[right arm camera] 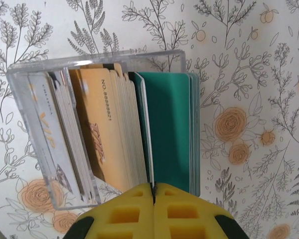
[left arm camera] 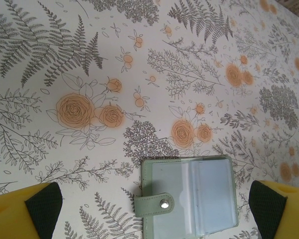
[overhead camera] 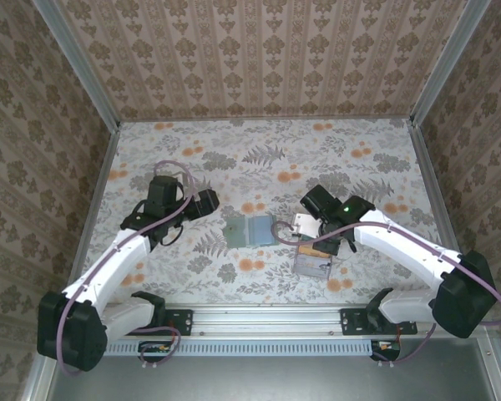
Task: Take the credit cards out of the card holder
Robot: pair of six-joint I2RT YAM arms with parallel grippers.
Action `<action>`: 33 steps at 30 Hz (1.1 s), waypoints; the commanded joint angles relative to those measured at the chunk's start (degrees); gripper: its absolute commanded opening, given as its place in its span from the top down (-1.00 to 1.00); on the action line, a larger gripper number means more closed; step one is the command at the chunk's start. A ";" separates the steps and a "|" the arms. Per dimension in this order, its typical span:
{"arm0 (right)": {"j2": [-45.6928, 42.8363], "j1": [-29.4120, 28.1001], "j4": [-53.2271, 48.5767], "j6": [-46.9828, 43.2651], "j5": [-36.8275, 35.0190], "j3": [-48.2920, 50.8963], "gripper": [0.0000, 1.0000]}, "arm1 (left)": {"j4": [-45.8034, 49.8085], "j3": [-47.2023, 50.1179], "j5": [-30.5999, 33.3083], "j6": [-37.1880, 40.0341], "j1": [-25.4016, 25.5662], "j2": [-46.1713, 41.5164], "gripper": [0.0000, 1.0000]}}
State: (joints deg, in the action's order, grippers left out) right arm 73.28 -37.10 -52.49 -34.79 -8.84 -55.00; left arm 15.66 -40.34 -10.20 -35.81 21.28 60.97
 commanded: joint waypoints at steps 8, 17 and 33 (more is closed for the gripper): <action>1.53 0.76 3.18 0.89 -2.94 0.67 0.58 | -5.57 6.06 5.28 1.47 -0.49 -7.94 -1.00; -2.95 3.05 6.83 9.44 -4.23 -0.37 0.10 | -3.13 5.61 7.31 3.17 -2.02 -9.32 -1.00; -16.63 15.49 42.06 41.05 -14.71 14.92 -0.99 | 5.91 -2.20 21.88 15.56 -5.74 -3.18 -1.00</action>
State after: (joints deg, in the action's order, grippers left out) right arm 57.49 -24.03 -20.29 -1.69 -17.82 -43.13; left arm 19.07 -40.12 5.54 -26.46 16.01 56.14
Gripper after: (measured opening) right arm 0.995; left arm 0.999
